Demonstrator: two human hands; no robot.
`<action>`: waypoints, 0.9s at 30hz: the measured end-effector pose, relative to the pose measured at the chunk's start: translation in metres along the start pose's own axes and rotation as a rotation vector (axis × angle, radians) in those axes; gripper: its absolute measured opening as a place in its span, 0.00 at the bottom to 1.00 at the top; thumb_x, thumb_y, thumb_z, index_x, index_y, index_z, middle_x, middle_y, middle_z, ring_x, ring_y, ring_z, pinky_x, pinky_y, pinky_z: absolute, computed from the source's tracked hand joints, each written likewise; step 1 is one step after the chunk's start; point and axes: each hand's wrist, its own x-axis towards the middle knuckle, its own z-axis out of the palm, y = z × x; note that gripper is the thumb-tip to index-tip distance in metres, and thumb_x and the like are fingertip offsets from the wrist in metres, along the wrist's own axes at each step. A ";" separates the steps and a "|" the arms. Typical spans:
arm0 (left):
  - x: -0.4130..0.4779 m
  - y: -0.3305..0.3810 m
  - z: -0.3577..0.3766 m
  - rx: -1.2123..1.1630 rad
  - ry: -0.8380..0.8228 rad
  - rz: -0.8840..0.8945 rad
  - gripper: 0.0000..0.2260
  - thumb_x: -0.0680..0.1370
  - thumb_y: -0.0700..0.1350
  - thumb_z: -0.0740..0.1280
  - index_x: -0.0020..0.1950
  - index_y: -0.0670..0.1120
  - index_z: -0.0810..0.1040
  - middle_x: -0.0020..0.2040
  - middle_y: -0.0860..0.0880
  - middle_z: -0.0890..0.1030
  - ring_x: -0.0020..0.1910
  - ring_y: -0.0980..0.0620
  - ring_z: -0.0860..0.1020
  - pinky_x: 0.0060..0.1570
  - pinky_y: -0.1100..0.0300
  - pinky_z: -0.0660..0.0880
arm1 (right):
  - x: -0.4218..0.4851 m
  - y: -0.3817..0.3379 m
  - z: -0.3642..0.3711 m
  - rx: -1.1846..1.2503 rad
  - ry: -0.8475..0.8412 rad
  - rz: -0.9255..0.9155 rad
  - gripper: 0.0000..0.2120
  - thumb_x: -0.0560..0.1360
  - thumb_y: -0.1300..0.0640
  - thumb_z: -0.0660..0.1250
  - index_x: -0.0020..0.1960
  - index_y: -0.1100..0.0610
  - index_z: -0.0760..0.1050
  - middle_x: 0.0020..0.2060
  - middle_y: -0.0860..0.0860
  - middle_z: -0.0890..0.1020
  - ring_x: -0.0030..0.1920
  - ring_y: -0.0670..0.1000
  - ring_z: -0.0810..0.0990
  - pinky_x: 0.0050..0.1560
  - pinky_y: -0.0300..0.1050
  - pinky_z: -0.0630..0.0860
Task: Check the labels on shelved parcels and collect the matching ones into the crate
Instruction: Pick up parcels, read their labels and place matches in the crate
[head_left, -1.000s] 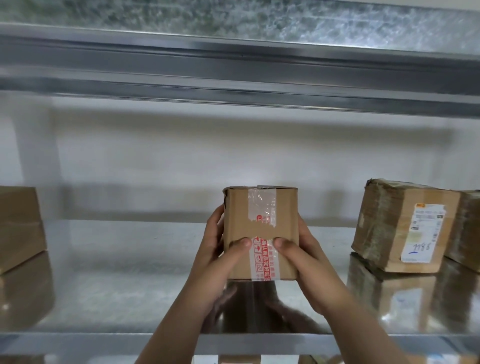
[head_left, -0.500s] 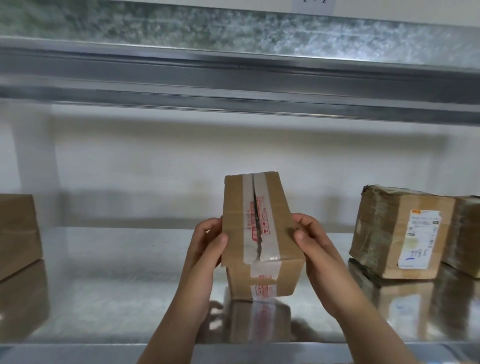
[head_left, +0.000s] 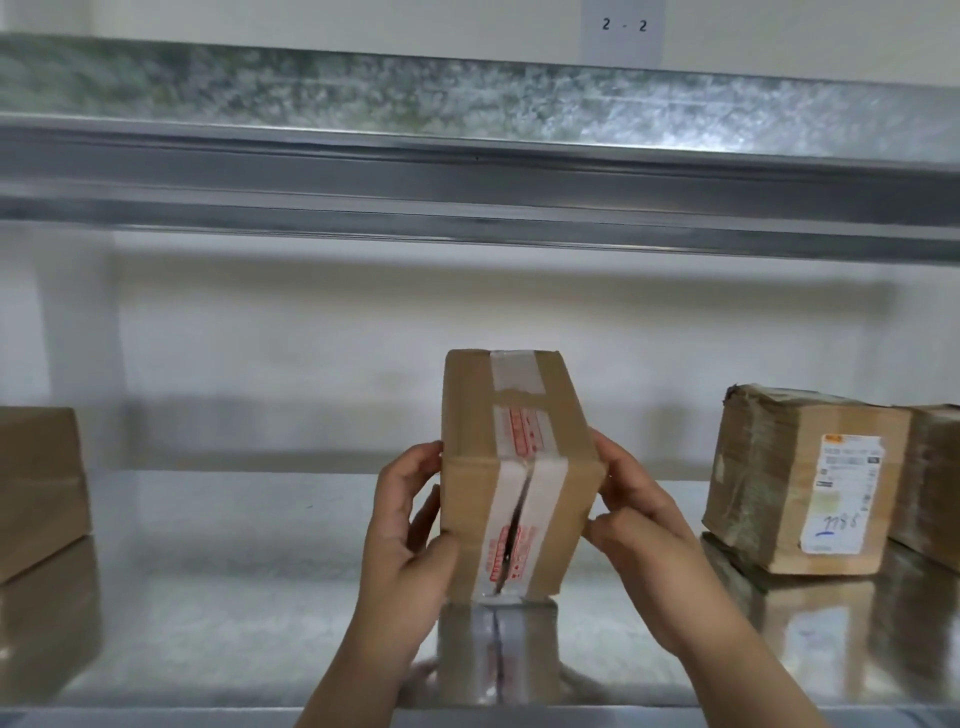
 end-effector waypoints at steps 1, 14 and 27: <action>0.000 -0.001 -0.001 -0.017 0.015 0.017 0.25 0.68 0.39 0.65 0.65 0.50 0.77 0.65 0.47 0.80 0.69 0.48 0.76 0.69 0.38 0.71 | 0.000 0.000 0.002 0.059 -0.003 0.009 0.29 0.69 0.58 0.66 0.71 0.51 0.78 0.66 0.60 0.79 0.71 0.56 0.76 0.68 0.61 0.75; -0.004 -0.002 -0.007 -0.117 -0.037 0.040 0.23 0.71 0.52 0.69 0.65 0.52 0.72 0.67 0.45 0.75 0.69 0.45 0.74 0.58 0.49 0.77 | -0.007 -0.007 0.012 0.145 -0.075 0.112 0.27 0.71 0.57 0.67 0.69 0.44 0.73 0.68 0.48 0.79 0.64 0.57 0.81 0.59 0.63 0.78; 0.001 -0.008 -0.001 0.048 -0.062 -0.100 0.39 0.67 0.61 0.74 0.74 0.77 0.60 0.73 0.56 0.71 0.71 0.51 0.74 0.68 0.42 0.76 | -0.010 0.005 0.024 -0.014 0.089 -0.002 0.29 0.72 0.57 0.72 0.73 0.45 0.74 0.60 0.51 0.86 0.59 0.53 0.86 0.53 0.43 0.83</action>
